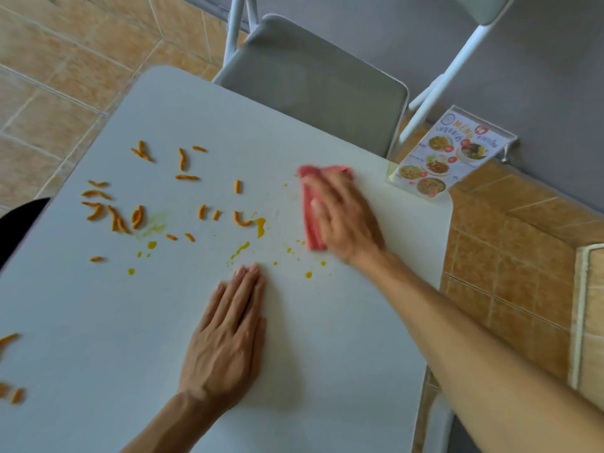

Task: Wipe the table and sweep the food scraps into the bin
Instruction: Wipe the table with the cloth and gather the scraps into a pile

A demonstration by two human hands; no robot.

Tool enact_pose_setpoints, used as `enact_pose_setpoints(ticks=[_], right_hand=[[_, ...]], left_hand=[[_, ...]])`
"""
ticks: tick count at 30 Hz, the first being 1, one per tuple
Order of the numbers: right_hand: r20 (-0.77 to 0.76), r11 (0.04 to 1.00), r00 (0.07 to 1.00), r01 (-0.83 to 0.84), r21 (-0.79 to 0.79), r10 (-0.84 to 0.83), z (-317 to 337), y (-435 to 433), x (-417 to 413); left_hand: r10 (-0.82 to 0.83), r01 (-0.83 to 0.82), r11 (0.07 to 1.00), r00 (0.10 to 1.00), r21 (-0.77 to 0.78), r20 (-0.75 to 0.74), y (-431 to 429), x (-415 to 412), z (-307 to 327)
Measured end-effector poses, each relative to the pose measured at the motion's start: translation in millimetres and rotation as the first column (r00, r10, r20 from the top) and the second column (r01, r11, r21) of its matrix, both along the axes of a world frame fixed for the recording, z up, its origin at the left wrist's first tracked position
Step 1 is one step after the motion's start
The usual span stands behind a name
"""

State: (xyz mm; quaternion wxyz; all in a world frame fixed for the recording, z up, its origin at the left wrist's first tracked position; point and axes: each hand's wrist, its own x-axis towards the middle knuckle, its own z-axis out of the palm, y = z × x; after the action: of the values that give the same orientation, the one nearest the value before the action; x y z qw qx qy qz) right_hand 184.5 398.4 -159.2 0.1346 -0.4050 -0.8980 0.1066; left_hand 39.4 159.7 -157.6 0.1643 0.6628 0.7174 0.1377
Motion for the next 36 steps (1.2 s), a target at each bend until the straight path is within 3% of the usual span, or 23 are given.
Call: enact_pose_setpoints(ticks=[1, 3, 4, 5, 7, 9, 10, 12, 13, 15, 17, 19, 20, 21, 23, 24, 26, 28, 30, 31, 33, 35, 36], right_hand=[[0.018, 0.983, 0.983, 0.184, -0.019, -0.183, -2, 14, -2], [0.031, 0.835, 0.837, 0.547, -0.055, -0.546, -9, 26, -22], [0.049, 0.816, 0.817, 0.576, -0.038, -0.574, -12, 22, -38], [0.057, 0.877, 0.876, 0.481, -0.016, -0.48, -12, 16, -52], [0.105, 1.0, 0.994, 0.026, 0.006, -0.026, -13, 5, -59], [0.178, 0.967, 0.952, -0.256, 0.007, 0.251, -12, 22, -50], [0.221, 0.968, 0.944, -0.249, -0.01, 0.245, -10, 36, -45], [0.246, 0.996, 0.968, 0.062, -0.067, -0.043, -6, 53, -44], [0.249, 0.964, 0.943, 0.25, -0.086, -0.222, -5, 51, -52], [0.27, 0.916, 0.891, 0.396, -0.067, -0.365, -4, 27, -78], [0.246, 0.987, 0.961, 0.148, -0.062, -0.129, -7, 5, -93], [0.267, 0.978, 0.941, -0.196, -0.067, 0.207, -7, 10, -85], [0.281, 0.964, 0.922, -0.261, -0.06, 0.267, -6, 25, -78], [0.298, 0.974, 0.928, -0.219, -0.048, 0.224, -4, 38, -70], [0.286, 0.991, 0.953, 0.122, -0.06, -0.1, -3, 47, -58], [0.271, 0.955, 0.923, 0.294, -0.041, -0.272, -8, 36, -59], [0.226, 0.911, 0.886, 0.413, 0.018, -0.406, -12, -4, -69], [0.229, 0.984, 0.958, 0.179, -0.012, -0.171, -9, -45, -61], [0.25, 0.996, 0.965, -0.075, -0.042, 0.083, -8, -62, -29], [0.258, 0.998, 0.965, -0.046, -0.039, 0.055, -7, -65, -8], [0.24, 0.947, 0.919, 0.32, 0.013, -0.314, -9, -78, 22], [0.148, 0.72, 0.706, 0.687, 0.097, -0.693, -16, -113, 11], [0.13, 0.66, 0.649, 0.745, 0.092, -0.75, -17, -131, -12]], left_hand=[[-0.01, 0.009, 1.0, 1.0, 0.007, 0.016, 0, -2, 1], [-0.013, 0.012, 1.0, 0.999, 0.02, 0.045, -5, -9, 5], [0.002, -0.003, 1.0, 0.998, 0.024, 0.059, -8, -15, 7], [0.029, -0.031, 0.999, 0.997, 0.027, 0.072, -13, -21, 9], [0.106, -0.109, 0.994, 0.992, 0.028, 0.072, -23, -38, 11], [0.207, -0.207, 0.978, 0.978, 0.012, 0.027, -31, -59, 9], [0.248, -0.248, 0.969, 0.969, 0.001, 0.001, -35, -68, 6], [0.3, -0.3, 0.954, 0.953, -0.015, -0.043, -41, -83, 2], [0.314, -0.316, 0.949, 0.947, -0.016, -0.061, -43, -87, -1], [0.332, -0.335, 0.942, 0.939, -0.014, -0.09, -45, -86, -6], [0.352, -0.355, 0.935, 0.931, -0.015, -0.098, -43, -82, -8], [0.361, -0.365, 0.931, 0.926, -0.019, -0.109, -41, -82, -8], [0.355, -0.36, 0.933, 0.928, -0.021, -0.115, -41, -83, -8], [0.346, -0.351, 0.936, 0.931, -0.022, -0.116, -40, -84, -7], [0.343, -0.347, 0.937, 0.933, -0.026, -0.114, -40, -85, -8], [0.345, -0.35, 0.936, 0.931, -0.032, -0.116, -41, -85, -8], [0.347, -0.354, 0.934, 0.931, -0.046, -0.115, -43, -84, -8], [0.35, -0.357, 0.933, 0.93, -0.051, -0.109, -42, -85, -8], [0.354, -0.361, 0.931, 0.929, -0.055, -0.111, -41, -85, -8], [0.353, -0.361, 0.931, 0.929, -0.056, -0.111, -40, -85, -8], [0.352, -0.359, 0.932, 0.93, -0.056, -0.104, -41, -85, -9], [0.352, -0.359, 0.931, 0.93, -0.06, -0.106, -42, -85, -9], [0.352, -0.36, 0.931, 0.93, -0.062, -0.107, -42, -85, -9]])
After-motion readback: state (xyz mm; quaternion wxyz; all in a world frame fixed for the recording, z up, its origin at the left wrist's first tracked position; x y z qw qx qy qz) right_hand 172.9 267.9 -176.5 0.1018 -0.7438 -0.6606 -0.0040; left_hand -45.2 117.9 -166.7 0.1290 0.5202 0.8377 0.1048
